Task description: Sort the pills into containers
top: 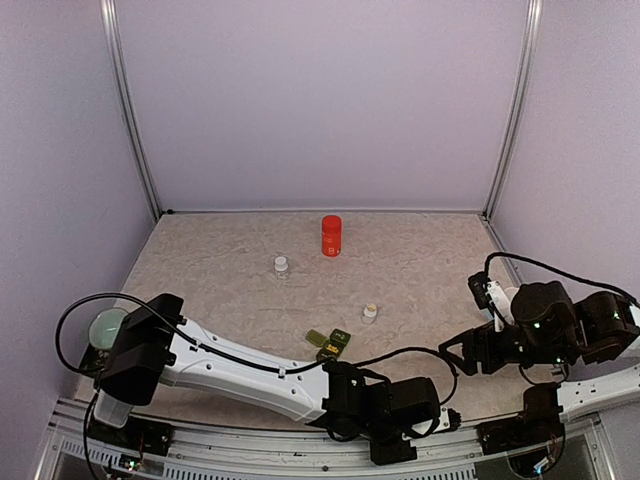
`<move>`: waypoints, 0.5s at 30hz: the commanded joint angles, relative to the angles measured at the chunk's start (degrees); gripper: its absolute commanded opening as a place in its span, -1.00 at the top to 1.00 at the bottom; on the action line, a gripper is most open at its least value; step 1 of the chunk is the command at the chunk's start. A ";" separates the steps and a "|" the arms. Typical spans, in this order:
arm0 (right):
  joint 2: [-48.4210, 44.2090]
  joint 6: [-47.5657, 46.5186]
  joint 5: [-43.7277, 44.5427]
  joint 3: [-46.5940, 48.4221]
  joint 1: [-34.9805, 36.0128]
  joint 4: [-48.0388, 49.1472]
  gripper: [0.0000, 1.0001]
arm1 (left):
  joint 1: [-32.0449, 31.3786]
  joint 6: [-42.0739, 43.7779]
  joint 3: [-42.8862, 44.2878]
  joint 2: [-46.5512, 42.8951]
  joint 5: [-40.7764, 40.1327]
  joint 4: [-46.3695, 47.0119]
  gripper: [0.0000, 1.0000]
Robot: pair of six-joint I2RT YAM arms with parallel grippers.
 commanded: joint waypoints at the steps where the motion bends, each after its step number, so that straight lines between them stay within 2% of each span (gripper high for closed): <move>1: -1.89 0.71 1.16 0.78 0.44 -0.01 -0.48 | -0.70 1.41 3.42 2.98 -1.67 -1.95 -0.20; 9: -3.44 1.14 2.43 1.20 0.44 -1.46 -0.48 | -0.88 1.16 3.00 3.90 -1.92 -2.05 0.12; 15: -3.44 0.95 2.80 1.24 0.44 -1.71 -0.48 | -0.88 1.23 2.91 4.10 -2.09 -1.43 0.21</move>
